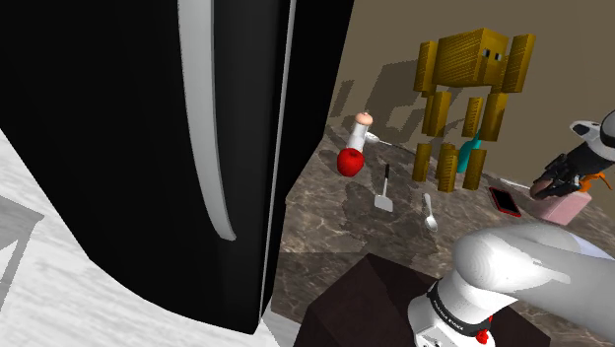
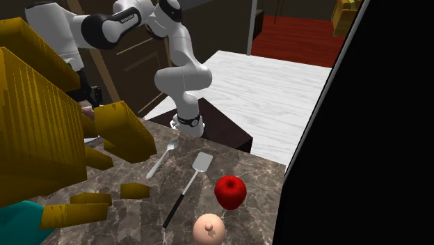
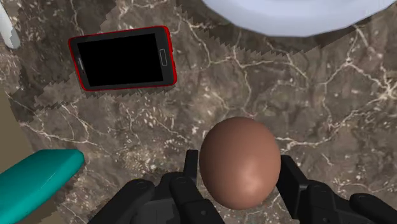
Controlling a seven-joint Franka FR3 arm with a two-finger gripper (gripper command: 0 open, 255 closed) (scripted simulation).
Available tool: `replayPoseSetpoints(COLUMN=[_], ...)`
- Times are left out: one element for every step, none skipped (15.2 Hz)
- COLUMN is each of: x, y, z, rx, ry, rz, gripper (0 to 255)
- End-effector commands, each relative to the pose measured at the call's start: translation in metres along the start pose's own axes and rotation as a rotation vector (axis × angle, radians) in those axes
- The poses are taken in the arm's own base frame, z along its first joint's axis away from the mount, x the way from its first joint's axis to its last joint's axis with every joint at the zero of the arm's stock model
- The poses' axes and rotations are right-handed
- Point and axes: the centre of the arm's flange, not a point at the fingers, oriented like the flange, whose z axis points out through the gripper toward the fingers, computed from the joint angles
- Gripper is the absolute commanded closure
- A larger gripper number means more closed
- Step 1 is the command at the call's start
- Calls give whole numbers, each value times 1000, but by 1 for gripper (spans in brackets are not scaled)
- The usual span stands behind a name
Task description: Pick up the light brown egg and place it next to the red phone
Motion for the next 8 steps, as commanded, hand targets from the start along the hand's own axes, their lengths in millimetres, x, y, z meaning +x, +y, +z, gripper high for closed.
replayPoseSetpoints(x=[-25,-38,-38,-39,-40,-41,-42,-42], y=[10,16,15,14,13,12,11,10], z=[0,-1,4,9,15,20,25,30], rx=[0,0,0,0,0,0,0,0], ry=[-1,-1,-1,-1,-1,-1,-1,-1], rz=[-1,-1,-1,-1,-1,-1,-1,-1], gripper=[255,255,255,255,255,255,255,255])
